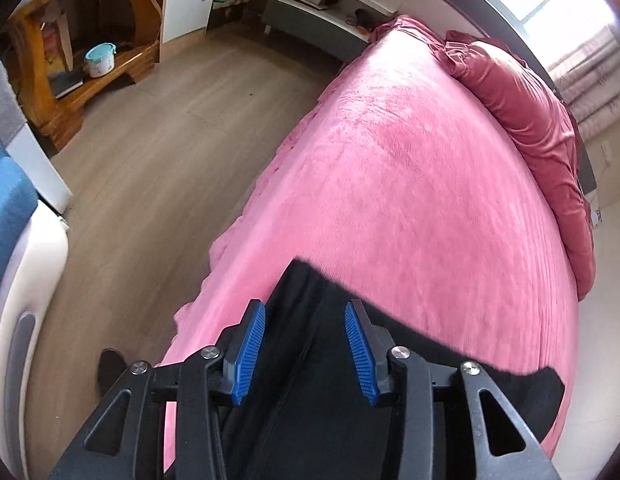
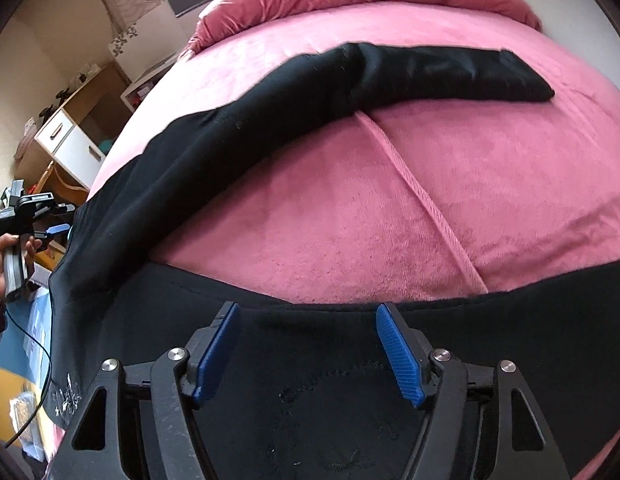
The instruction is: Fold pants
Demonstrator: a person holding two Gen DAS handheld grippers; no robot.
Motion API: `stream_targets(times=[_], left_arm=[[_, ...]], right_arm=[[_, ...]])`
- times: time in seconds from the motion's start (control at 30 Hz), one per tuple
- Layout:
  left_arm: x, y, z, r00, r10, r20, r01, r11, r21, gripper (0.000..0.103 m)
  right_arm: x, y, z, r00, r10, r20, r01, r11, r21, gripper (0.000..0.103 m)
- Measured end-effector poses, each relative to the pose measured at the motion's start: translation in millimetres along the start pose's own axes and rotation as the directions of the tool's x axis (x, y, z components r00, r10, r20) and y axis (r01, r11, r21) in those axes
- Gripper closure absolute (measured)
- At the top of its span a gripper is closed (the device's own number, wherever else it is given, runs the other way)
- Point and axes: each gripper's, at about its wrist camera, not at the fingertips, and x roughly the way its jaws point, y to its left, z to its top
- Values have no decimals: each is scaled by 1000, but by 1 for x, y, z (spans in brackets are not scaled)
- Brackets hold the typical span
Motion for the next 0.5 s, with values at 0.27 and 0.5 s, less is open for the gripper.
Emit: stream_targets(times=[0.27,0.5], left_arm=[[22,-25,4,994,108,-7,-107,989,103,69],[-36,-36,-18,991,-59,124,39,987,158,93]], right_arm=[[11,-1,-1,1000,-2,-8,2,1000,26,27],[15,4,-5,1000,-7,-6,7,1000,14,26]])
